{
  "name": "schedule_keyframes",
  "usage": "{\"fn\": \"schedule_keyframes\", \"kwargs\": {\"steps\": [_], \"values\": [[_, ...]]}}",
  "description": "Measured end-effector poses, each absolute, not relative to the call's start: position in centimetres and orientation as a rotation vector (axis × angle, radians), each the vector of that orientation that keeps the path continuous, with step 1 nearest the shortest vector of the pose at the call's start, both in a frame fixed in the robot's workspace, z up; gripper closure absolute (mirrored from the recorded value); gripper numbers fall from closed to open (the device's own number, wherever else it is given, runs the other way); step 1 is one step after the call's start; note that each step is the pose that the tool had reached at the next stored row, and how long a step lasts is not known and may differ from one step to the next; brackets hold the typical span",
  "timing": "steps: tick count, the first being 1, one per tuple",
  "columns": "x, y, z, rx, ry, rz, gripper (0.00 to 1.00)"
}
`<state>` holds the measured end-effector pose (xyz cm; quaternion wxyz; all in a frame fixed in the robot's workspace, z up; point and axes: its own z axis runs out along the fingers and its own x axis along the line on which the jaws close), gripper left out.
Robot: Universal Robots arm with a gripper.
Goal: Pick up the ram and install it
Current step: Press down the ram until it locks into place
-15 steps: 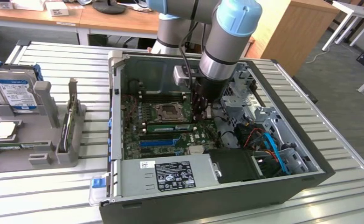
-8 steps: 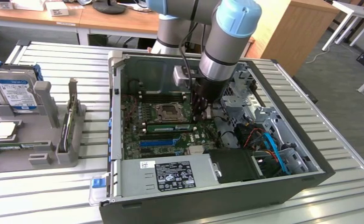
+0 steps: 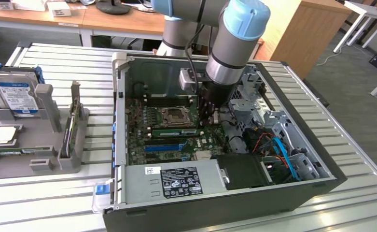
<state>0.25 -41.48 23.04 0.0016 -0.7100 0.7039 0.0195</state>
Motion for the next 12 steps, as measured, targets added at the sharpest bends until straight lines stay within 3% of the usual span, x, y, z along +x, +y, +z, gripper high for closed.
{"fn": "schedule_keyframes", "kwargs": {"steps": [12], "values": [[0.25, -41.39, 22.89, -2.228, 2.209, 0.061, 0.89]]}}
